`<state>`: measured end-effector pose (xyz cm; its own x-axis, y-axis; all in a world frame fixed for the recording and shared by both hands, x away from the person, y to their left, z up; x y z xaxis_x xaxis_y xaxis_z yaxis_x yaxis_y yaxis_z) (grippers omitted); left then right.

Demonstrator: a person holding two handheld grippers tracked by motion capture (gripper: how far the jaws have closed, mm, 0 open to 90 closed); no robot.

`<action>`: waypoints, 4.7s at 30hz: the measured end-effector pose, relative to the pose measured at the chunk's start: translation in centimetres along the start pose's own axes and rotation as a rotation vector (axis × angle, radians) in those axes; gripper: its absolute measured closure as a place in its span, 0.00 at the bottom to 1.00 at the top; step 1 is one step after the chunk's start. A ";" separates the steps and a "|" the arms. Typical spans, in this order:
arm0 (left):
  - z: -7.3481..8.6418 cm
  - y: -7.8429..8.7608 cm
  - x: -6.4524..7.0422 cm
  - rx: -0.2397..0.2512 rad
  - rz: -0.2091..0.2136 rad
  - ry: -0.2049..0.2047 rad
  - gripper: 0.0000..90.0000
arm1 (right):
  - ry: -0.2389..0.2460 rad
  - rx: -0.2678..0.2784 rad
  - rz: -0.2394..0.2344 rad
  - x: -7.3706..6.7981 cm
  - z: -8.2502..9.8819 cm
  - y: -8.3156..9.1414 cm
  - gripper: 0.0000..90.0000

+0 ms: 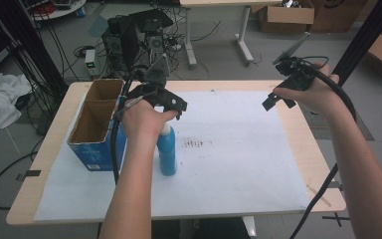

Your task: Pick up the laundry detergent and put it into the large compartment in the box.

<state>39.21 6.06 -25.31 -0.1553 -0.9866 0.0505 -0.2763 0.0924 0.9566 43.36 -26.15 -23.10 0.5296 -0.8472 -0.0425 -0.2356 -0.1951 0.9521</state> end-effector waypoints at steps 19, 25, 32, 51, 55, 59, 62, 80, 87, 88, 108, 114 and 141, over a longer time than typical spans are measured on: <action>2.2 -2.0 0.9 -0.033 -0.027 0.001 0.00 | -0.002 0.017 -0.007 0.1 0.9 0.3 0.18; 2.5 -2.9 1.2 -0.041 -0.028 0.008 0.00 | 0.000 0.015 -0.005 0.1 1.1 0.1 0.18; 2.8 -4.1 1.1 -0.051 -0.030 0.016 0.00 | -0.002 0.013 -0.003 0.2 1.1 -0.2 0.18; 3.0 -5.8 1.2 -0.073 -0.038 0.038 0.04 | 0.008 0.011 -0.008 0.1 1.0 -0.8 0.18; 2.9 -6.1 1.2 -0.079 -0.042 0.049 0.06 | 0.006 0.012 -0.009 0.1 1.0 -0.8 0.18; 2.7 -6.3 1.3 -0.080 -0.038 0.058 0.09 | 0.010 0.009 -0.014 0.1 1.0 -1.1 0.18; 2.7 -6.3 1.3 -0.081 -0.044 0.059 0.13 | 0.015 0.009 -0.014 0.1 1.0 -1.2 0.18; 2.6 -6.4 1.1 -0.074 -0.052 0.064 0.19 | 0.010 0.008 -0.018 0.2 1.1 -1.3 0.18; 2.7 -6.4 1.1 -0.075 -0.055 0.063 0.20 | 0.012 0.007 -0.020 0.2 1.1 -1.3 0.18; 2.6 -6.4 1.1 -0.074 -0.056 0.064 0.20 | 0.013 0.007 -0.020 0.2 1.1 -1.3 0.18; 2.5 -6.6 1.2 -0.074 -0.068 0.051 0.31 | 0.011 0.004 -0.028 0.6 1.3 -1.7 0.18; 2.4 -6.7 1.3 -0.076 -0.060 0.047 0.38 | 0.009 0.004 -0.034 0.6 1.3 -1.8 0.18; 1.7 -6.0 0.6 -0.162 -0.029 -0.010 0.41 | 0.002 -0.004 -0.036 1.0 1.6 -2.2 0.18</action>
<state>39.21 5.17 -31.52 -0.1585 -0.9872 0.0197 -0.1248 0.0398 0.9914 43.15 -27.36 -25.71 0.5396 -0.8385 -0.0766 -0.2128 -0.2238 0.9511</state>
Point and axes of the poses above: each handheld gripper's, and its own axes: y roughly backward along the jaws, z roughly out of its underside, x roughly to its right, the point moved 4 cm from there along -y, roughly forward along the jaws, and after that the axes turned 1 degree about z, right-handed, at the moved point
